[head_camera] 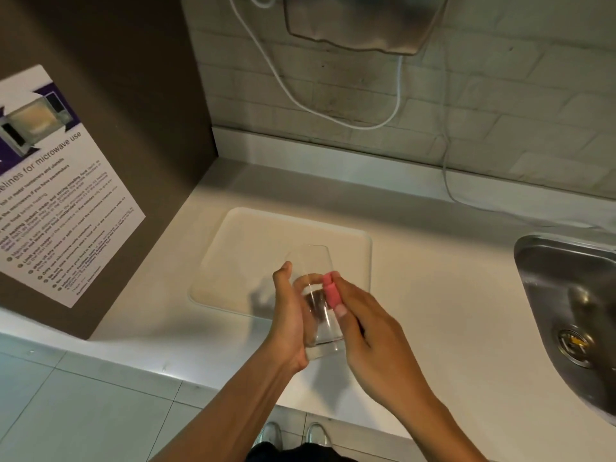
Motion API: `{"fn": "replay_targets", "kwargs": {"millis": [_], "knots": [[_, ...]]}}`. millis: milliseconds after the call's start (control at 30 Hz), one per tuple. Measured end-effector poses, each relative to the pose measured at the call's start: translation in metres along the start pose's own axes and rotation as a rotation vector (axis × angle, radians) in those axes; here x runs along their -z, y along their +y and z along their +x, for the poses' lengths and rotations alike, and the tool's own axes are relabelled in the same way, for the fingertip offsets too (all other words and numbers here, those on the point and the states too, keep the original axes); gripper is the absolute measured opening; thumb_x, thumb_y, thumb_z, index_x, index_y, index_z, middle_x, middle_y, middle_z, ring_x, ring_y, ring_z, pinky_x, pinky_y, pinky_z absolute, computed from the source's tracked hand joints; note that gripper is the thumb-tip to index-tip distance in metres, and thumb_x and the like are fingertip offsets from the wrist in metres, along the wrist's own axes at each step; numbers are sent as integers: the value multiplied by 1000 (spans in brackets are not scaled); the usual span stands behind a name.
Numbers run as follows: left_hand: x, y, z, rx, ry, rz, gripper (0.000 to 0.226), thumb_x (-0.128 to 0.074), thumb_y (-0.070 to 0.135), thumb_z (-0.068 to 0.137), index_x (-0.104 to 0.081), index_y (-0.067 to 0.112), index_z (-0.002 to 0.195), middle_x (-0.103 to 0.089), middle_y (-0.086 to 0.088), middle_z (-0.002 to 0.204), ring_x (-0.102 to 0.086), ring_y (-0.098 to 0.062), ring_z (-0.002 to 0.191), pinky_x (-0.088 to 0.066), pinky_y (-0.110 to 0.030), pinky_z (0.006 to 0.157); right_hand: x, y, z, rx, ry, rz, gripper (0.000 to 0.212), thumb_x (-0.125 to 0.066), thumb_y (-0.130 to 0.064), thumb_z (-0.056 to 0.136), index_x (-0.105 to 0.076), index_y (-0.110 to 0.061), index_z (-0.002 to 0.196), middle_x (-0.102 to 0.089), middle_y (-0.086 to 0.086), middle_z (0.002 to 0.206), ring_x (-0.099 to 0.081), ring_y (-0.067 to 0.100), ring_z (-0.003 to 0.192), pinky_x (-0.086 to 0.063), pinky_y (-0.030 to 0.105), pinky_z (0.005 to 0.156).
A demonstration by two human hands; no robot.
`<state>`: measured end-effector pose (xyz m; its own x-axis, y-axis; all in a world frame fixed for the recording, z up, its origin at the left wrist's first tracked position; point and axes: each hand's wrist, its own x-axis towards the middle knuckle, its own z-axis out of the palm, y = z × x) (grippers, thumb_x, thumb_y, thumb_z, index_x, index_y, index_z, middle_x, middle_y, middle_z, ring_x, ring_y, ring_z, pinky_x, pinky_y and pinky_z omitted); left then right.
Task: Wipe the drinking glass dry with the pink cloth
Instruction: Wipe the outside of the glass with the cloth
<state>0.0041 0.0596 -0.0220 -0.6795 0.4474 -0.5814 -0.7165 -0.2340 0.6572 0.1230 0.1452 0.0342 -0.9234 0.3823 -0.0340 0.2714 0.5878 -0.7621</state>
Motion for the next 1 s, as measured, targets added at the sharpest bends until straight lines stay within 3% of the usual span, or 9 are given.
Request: {"fn": "replay_targets", "kwargs": {"millis": [233, 333, 500, 633, 733, 800, 867, 933, 1000], "knots": [[11, 8, 8, -15, 12, 26, 75, -41, 85, 77, -79, 24, 96, -83, -11, 90, -79, -23, 71, -62, -34, 62, -11, 2, -23, 62, -48, -88, 48, -28, -50, 105, -20, -62, 151, -20, -37, 160, -23, -15, 144, -27, 20, 120], [8, 4, 5, 3, 37, 7, 78, -47, 87, 71, -79, 21, 96, -81, -14, 90, -79, -25, 76, -65, -39, 66, -8, -3, -7, 17, 0, -27, 45, -34, -40, 108, -34, -54, 151, -33, -35, 154, -32, -18, 137, -30, 18, 118], [9, 17, 10, -42, 39, 8, 75, -45, 89, 72, -82, 25, 86, -83, -15, 93, -80, -32, 81, -64, -45, 72, -18, -10, -23, 120, 8, -227, 51, -21, -55, 103, -7, -66, 151, -6, -39, 158, -18, -13, 141, -20, 13, 115], [6, 3, 2, -1, 14, 22, 73, -45, 86, 75, -84, 26, 89, -82, -15, 96, -76, -32, 91, -62, -48, 84, -4, -1, -6, 59, -5, -69, 47, -32, -43, 108, -29, -55, 153, -30, -32, 157, -32, -12, 141, -31, 22, 119], [-4, -8, -9, 32, -26, 17, 75, -45, 80, 88, -84, 19, 109, -78, -29, 115, -78, -40, 110, -66, -46, 81, 4, -12, 18, 90, 69, -141, 47, -35, -32, 109, -35, -45, 154, -30, -30, 156, -32, -17, 133, -24, 1, 109], [-3, -5, -10, 19, -19, 10, 79, -42, 79, 93, -82, 13, 111, -79, -27, 104, -80, -37, 99, -66, -44, 76, 0, -15, 9, 143, 100, -233, 48, -37, -33, 108, -32, -49, 154, -26, -36, 149, -26, -23, 123, -17, -10, 96], [2, -1, -8, 6, -13, 45, 87, -39, 81, 92, -78, 6, 112, -78, -21, 88, -79, -30, 83, -66, -43, 70, -6, -10, -9, 143, 57, -240, 49, -30, -46, 107, -19, -60, 152, -18, -44, 150, -23, -28, 125, -17, -7, 99], [5, -2, -11, 13, -5, 64, 91, -42, 83, 88, -75, 4, 119, -78, -24, 100, -75, -36, 97, -63, -57, 91, -4, -3, -9, 145, 17, -178, 48, -27, -50, 105, -20, -63, 151, -21, -41, 155, -26, -23, 134, -26, 6, 112], [3, -8, -17, 51, -10, 61, 87, -45, 82, 86, -76, 8, 121, -79, -27, 110, -76, -39, 102, -63, -58, 89, 2, 0, 11, 89, 43, -87, 45, -33, -40, 108, -33, -56, 151, -34, -31, 156, -36, -12, 137, -34, 21, 117]]}}
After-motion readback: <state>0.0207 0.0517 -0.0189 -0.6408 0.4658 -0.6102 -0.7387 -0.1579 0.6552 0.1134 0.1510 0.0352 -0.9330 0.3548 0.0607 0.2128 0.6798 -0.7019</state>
